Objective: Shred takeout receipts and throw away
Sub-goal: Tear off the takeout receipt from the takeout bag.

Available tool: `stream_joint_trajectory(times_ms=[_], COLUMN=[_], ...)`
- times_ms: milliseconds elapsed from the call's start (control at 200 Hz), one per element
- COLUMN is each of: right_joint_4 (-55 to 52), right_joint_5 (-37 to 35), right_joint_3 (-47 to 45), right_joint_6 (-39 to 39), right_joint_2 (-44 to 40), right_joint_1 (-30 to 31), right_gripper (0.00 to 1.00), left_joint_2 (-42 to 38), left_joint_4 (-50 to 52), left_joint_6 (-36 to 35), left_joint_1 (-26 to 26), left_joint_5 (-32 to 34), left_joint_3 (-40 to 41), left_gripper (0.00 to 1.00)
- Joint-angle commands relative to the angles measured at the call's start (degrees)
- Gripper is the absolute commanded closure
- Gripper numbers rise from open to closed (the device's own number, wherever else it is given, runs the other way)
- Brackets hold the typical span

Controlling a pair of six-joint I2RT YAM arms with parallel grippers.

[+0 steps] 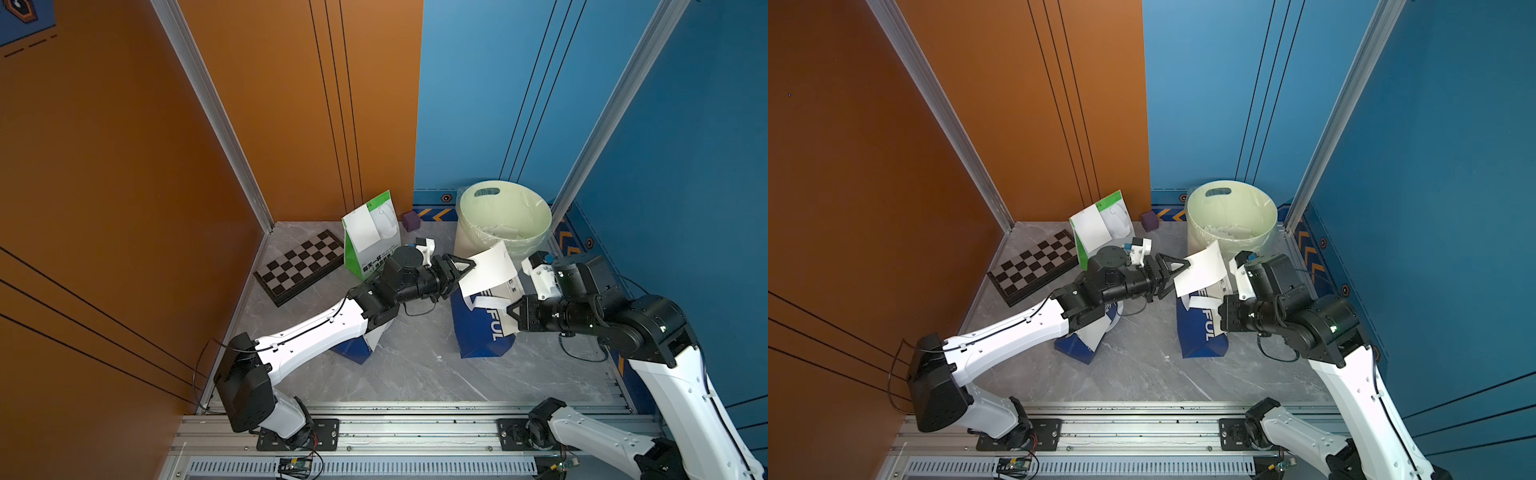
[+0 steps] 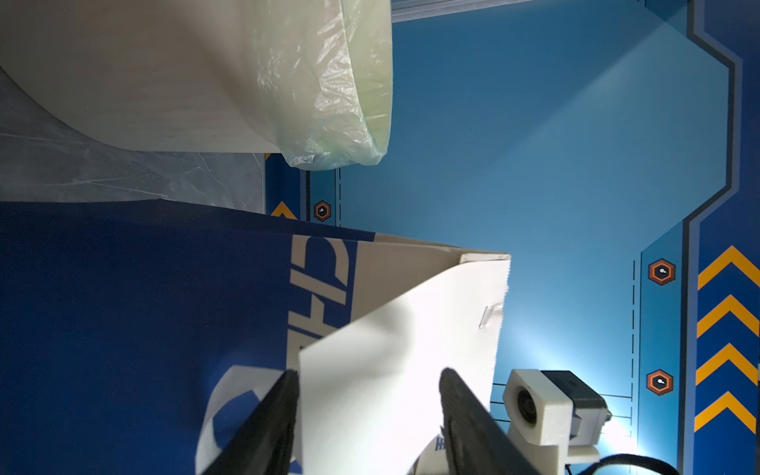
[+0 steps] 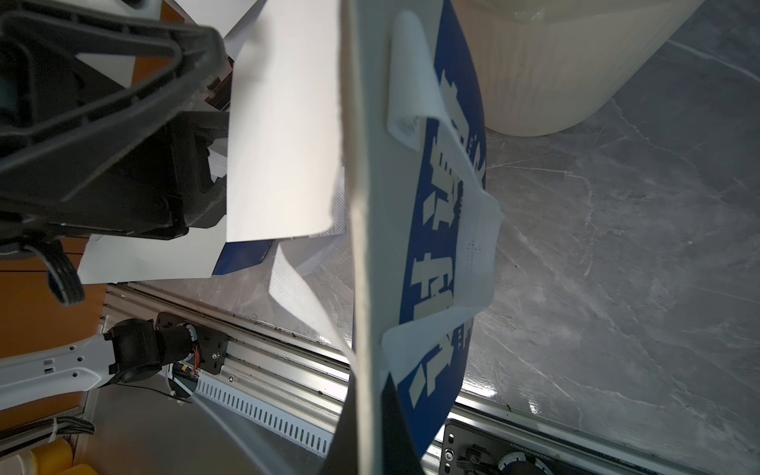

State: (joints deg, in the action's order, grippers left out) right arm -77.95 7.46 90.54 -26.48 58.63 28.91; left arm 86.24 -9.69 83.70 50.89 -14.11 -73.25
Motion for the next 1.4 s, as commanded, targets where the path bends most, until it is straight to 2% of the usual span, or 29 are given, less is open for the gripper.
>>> stream_joint_trajectory(times_ms=[0, 355, 485, 721, 1071, 1241, 1396], right_joint_4=[-0.23, -2.80, -2.91, -2.87, -3.33, -2.21, -1.73], right_joint_5=[-2.04, -6.04, -7.11, -6.59, -7.30, -5.95, -5.42], right_joint_3=[0.51, 1.61, 2.39, 2.56, -0.29, -0.80, -1.21], right_joint_6=[1.25, 1.96, 2.24, 2.78, 2.75, 2.66, 2.53], right_joint_2=[0.47, 1.62, 2.26, 3.19, 2.87, 2.97, 3.15], right_joint_1=[-0.25, -0.28, -0.25, -0.25, -0.25, -0.26, -0.25], right_gripper=[1.00, 1.00, 1.00, 1.00, 1.00, 1.00, 1.00], left_joint_2=[-1.77, -2.74, -2.74, -1.51, -2.80, -1.57, -0.56], left_joint_4=[-1.46, -1.32, -1.31, -1.46, -1.93, -1.92, -2.44], left_joint_6=[-1.51, -0.93, 0.29, 1.22, 0.72, 0.83, 0.76], left_joint_1=[-0.23, -0.69, -0.67, -0.54, -1.56, -1.02, -0.79], left_joint_5=[0.32, 1.21, 0.95, -0.39, 0.81, -0.83, -1.19], left_joint_3=[0.19, 2.25, 3.21, 2.53, 1.84, 0.77, -0.18], left_gripper=[0.49, 0.51, 0.44, 0.42, 0.54, 0.56, 0.62])
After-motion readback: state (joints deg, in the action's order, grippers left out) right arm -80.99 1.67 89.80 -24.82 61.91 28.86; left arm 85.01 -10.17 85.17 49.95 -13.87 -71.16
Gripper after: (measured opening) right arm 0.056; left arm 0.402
